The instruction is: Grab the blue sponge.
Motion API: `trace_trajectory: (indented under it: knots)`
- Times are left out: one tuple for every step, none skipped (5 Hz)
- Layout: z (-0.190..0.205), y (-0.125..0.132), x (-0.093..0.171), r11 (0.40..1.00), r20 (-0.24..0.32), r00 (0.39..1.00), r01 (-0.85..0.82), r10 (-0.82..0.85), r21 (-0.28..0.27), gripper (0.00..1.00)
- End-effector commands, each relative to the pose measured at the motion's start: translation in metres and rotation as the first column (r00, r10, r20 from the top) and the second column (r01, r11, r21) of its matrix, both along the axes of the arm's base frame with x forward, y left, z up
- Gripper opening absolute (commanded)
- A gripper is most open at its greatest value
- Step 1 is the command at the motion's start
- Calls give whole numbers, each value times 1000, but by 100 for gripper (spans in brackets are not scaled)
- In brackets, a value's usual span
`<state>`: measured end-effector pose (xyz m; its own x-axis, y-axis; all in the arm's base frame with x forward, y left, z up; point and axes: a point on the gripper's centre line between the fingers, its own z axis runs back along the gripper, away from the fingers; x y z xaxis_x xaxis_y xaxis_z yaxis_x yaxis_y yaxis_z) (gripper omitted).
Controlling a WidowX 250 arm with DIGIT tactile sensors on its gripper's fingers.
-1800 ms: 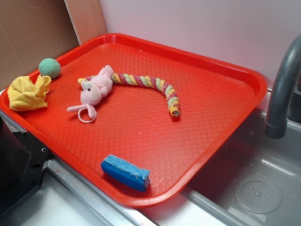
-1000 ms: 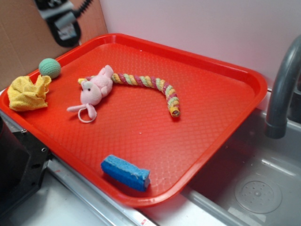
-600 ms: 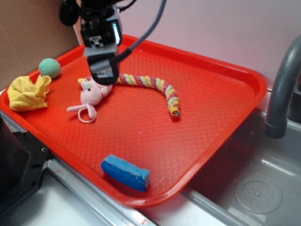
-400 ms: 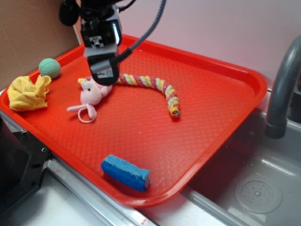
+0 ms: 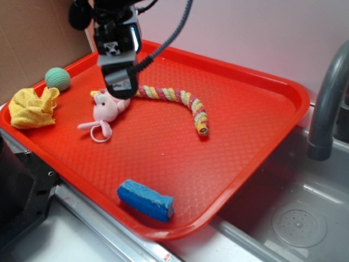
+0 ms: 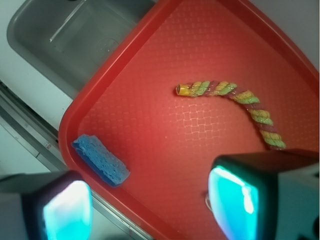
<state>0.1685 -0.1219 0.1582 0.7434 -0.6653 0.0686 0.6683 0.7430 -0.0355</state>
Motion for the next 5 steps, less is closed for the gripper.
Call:
trace_trajectory:
  knots:
    - [-15, -32, -27, 933, 96, 929, 360, -358, 0, 100]
    - [-30, -41, -31, 885, 73, 883, 461, -465, 62, 100]
    - [-55, -44, -31, 858, 1, 861, 508, -509, 75, 100]
    - [-92, -40, -38, 824, -21, 824, 566, -566, 25, 100]
    - [-105, -33, -46, 831, -42, 831, 555, -554, 21, 100]
